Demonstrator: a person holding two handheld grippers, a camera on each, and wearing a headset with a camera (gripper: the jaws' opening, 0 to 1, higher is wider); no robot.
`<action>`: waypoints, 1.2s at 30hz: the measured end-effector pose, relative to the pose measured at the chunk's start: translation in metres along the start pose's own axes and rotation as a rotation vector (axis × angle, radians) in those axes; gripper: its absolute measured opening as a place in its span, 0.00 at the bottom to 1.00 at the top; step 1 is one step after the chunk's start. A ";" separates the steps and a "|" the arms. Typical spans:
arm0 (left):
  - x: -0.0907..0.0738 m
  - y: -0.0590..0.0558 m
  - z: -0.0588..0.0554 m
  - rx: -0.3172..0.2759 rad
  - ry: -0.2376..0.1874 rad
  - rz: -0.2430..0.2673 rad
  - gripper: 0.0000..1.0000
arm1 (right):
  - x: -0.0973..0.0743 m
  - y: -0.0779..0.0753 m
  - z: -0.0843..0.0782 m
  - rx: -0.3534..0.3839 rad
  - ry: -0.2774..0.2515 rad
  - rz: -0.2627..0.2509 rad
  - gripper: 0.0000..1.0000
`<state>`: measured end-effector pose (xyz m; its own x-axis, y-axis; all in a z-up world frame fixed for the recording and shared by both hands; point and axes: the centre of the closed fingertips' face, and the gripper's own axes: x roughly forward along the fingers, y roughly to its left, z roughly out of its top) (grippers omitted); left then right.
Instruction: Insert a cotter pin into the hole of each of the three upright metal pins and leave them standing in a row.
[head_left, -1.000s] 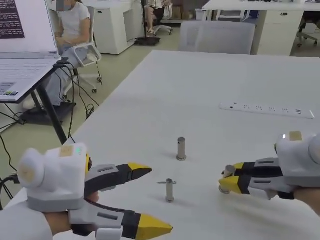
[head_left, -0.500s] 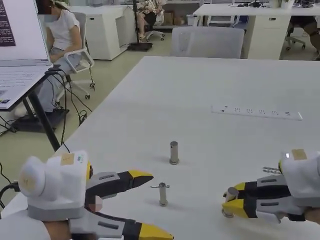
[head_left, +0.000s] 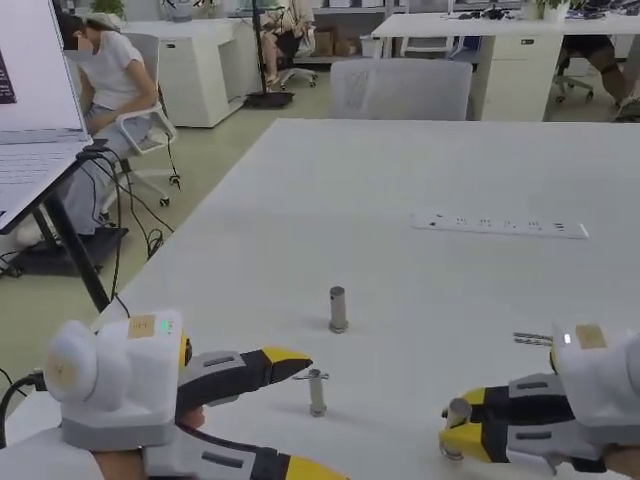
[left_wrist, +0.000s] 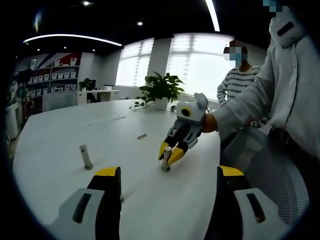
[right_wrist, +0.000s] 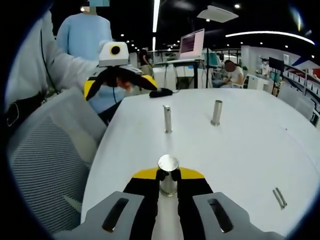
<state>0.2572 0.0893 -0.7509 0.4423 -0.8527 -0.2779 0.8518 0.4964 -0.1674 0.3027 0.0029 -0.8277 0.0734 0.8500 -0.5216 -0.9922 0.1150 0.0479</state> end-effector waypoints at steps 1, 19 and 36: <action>0.001 -0.001 0.000 0.001 0.001 -0.002 0.78 | 0.000 0.000 -0.001 0.003 0.000 -0.003 0.13; 0.003 -0.011 -0.001 0.003 0.004 -0.014 0.78 | -0.004 0.004 -0.011 -0.030 -0.010 -0.065 0.14; 0.005 -0.011 0.003 0.007 -0.001 -0.017 0.78 | -0.009 0.002 -0.013 -0.018 -0.008 -0.069 0.25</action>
<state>0.2511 0.0788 -0.7479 0.4281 -0.8612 -0.2740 0.8612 0.4807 -0.1652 0.2984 -0.0107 -0.8339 0.1424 0.8446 -0.5161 -0.9864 0.1645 -0.0029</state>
